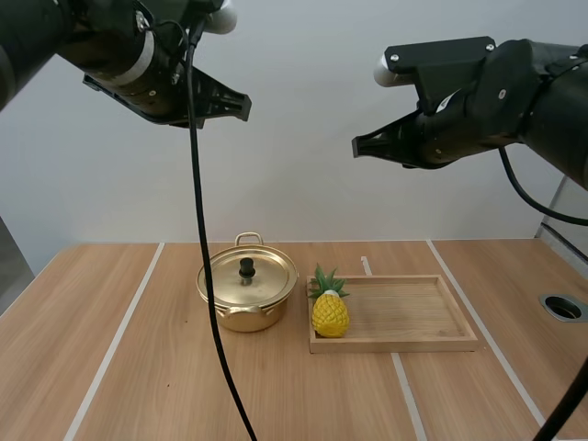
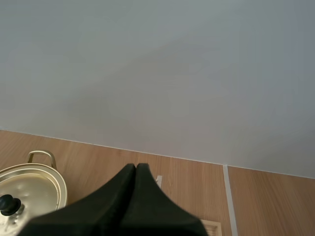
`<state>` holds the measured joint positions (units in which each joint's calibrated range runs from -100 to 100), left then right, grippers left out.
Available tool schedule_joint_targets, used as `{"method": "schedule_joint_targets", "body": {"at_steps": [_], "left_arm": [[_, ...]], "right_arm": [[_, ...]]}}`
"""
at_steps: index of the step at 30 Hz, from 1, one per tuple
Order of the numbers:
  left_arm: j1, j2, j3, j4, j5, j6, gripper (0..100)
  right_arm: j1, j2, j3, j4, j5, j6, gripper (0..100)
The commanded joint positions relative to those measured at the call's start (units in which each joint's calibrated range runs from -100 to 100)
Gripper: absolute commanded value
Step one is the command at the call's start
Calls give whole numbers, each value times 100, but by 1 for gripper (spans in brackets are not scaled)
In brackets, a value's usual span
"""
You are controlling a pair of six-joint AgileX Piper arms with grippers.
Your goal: Open the pot, put the pineapple inside, and close it
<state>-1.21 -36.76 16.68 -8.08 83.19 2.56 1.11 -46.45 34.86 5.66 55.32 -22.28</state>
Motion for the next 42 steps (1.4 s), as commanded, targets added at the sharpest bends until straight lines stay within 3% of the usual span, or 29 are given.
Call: {"method": "schedule_joint_targets", "body": {"at_steps": [1,16,32,42], "left_arm": [[8,187,-36,-195,81,40,0],[8,1006,-6,-265,250,168,0],[8,1393,1144,-663,207,735,0],[8,1393,1246,-663,154,735,0]], "right_arm": [[9,27,-18,79,52,-54,0],[9,145,-18,527,570,-694,0],[9,336,25,516,1010,-816,0],[9,336,25,516,1010,-816,0]]}}
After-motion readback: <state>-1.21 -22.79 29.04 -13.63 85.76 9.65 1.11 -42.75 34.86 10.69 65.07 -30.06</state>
